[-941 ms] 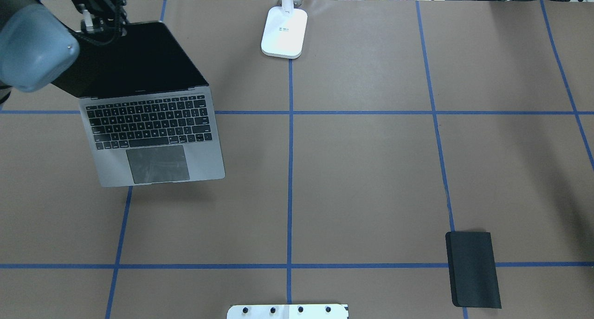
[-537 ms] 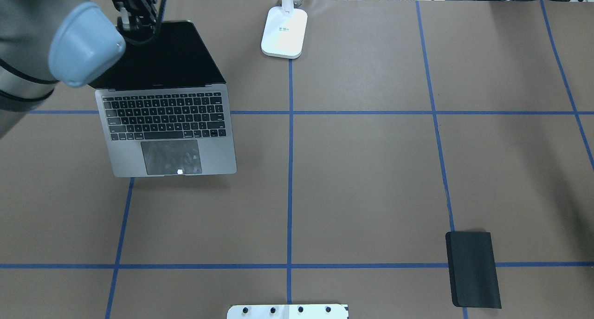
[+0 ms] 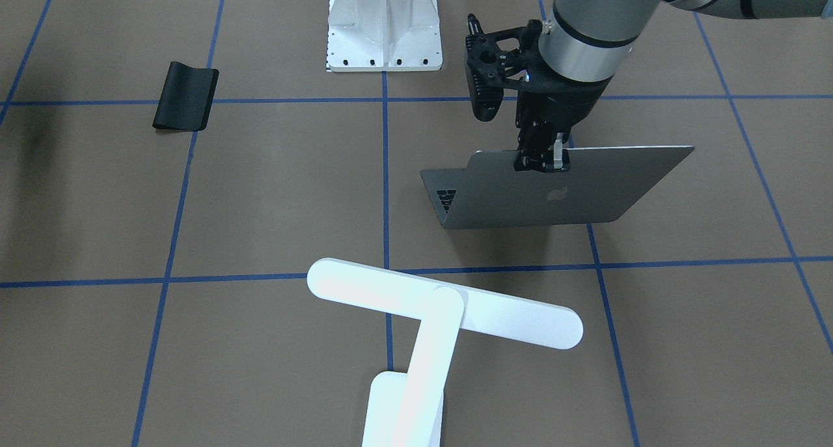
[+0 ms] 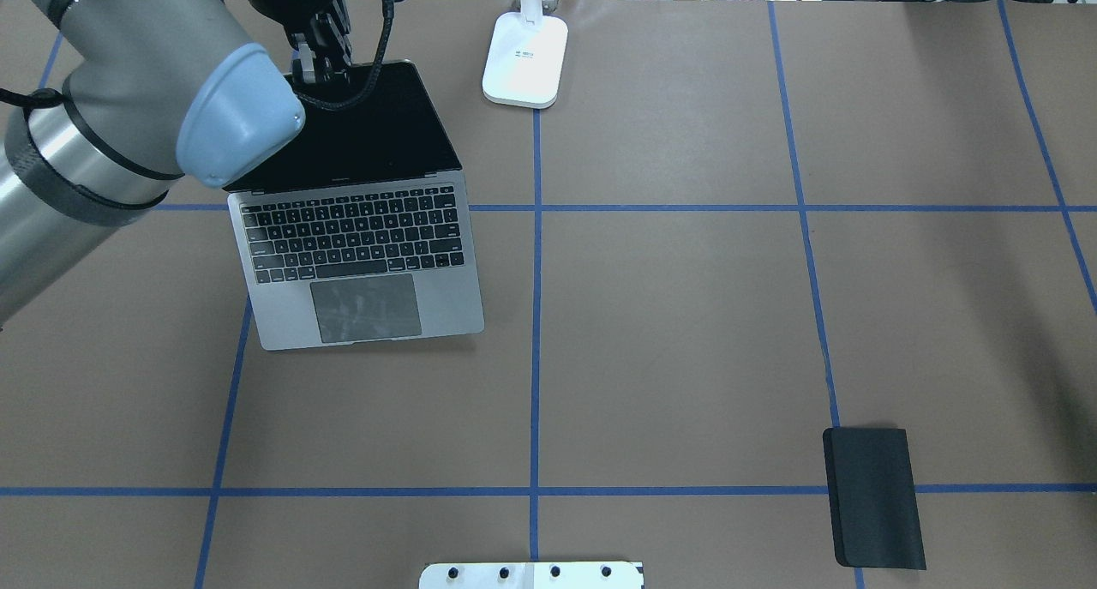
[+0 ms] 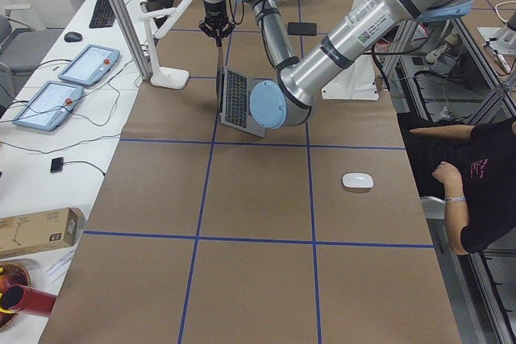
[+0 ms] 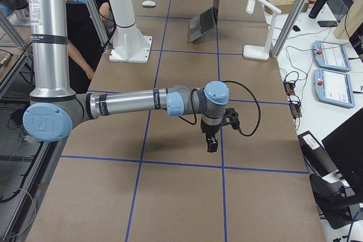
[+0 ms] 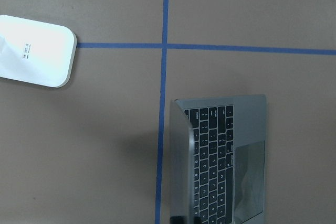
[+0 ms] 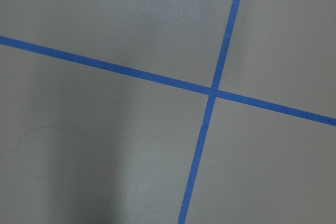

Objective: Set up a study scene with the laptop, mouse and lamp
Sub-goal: 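Move the laptop with the left gripper beside the white lamp base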

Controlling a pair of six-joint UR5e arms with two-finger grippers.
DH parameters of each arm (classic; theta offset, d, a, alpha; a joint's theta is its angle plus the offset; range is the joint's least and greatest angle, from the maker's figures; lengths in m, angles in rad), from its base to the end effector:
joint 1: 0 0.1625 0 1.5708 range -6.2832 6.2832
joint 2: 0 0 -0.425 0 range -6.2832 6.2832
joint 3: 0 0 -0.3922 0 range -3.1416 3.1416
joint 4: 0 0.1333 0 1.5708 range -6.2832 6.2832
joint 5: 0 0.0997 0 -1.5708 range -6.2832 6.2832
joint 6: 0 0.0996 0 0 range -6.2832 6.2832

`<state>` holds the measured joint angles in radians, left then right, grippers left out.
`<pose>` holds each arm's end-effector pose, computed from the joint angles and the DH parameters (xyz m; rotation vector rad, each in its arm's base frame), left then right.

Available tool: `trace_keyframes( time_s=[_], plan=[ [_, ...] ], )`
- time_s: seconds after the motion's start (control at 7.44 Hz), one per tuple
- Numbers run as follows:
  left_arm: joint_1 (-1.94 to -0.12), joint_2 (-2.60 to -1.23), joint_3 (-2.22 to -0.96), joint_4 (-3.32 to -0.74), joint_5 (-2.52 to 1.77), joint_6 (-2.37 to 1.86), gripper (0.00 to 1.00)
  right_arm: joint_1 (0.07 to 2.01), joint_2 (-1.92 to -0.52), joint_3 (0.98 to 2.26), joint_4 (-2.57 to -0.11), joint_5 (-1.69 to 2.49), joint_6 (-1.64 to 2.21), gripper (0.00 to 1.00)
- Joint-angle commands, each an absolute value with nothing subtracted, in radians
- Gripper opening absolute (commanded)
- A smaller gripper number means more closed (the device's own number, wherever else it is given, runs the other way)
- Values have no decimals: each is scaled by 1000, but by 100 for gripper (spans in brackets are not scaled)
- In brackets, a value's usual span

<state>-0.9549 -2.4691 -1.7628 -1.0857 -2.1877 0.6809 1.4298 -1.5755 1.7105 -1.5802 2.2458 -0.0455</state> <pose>0.3091 -0.5677 0.0895 0.6608 0.6319 1.4003 0.0008 -0.5004 0.5994 0.0887 -0.6805 -0.2215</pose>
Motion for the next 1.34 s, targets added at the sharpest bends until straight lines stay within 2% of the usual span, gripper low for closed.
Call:
trace_keyframes(
  time_s=[0.0, 1.21],
  plan=[
    [-953, -2482, -1758, -1092, -2184, 681, 0, 1430, -1575, 1709, -1582, 2244, -46, 100],
    [-882, -2419, -1726, -1267, -1993, 703, 0, 1430, -1549, 1667, -1582, 2247, -43, 100]
  ],
)
